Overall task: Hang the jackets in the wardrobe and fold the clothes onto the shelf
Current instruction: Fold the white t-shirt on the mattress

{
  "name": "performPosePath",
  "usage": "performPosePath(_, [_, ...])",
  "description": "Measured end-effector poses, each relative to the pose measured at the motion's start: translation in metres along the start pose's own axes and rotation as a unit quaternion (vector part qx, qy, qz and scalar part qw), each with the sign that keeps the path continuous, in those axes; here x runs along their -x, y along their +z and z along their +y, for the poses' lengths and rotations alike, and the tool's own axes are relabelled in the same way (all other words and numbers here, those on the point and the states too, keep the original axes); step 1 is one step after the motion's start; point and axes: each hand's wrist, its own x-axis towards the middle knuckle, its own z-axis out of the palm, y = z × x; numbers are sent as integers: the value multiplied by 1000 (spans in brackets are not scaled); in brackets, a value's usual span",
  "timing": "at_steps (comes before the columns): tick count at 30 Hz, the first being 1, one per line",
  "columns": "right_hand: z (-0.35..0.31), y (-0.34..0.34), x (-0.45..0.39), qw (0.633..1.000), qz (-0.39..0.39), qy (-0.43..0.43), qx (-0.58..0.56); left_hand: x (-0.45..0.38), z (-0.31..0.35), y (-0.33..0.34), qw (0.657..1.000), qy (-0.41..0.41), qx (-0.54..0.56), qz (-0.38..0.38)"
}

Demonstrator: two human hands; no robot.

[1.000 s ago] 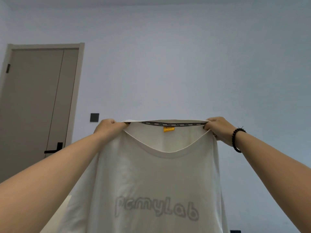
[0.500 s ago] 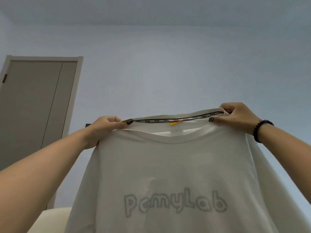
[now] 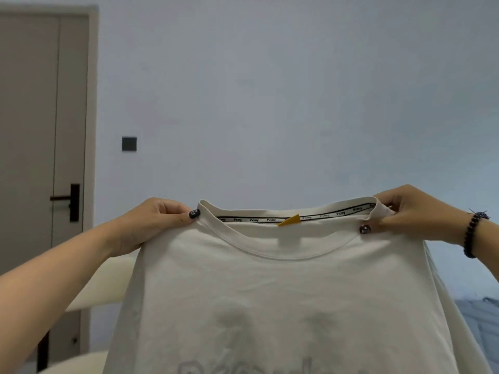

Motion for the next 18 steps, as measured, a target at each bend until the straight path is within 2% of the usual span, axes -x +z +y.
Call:
performPosePath(6, [71,66,-12,986,-135,96,-30,-13,-92,36,996,-84,-39,-17])
performPosePath(9, [117,95,-26,959,-220,164,-69,-31,-154,53,994,-92,-58,-13])
performPosePath(12, [168,125,-48,929,-284,232,-59,-51,-211,69,981,-114,-125,-94])
performPosePath(14, [196,145,-73,922,-279,266,-24,-79,-242,74,963,-138,-181,-145])
performPosePath(16, [222,161,-113,929,-241,277,48,-127,-269,76,945,-108,-279,-128])
performPosePath(18, [249,174,-163,938,-163,265,153,-187,-289,82,930,-54,-354,-87])
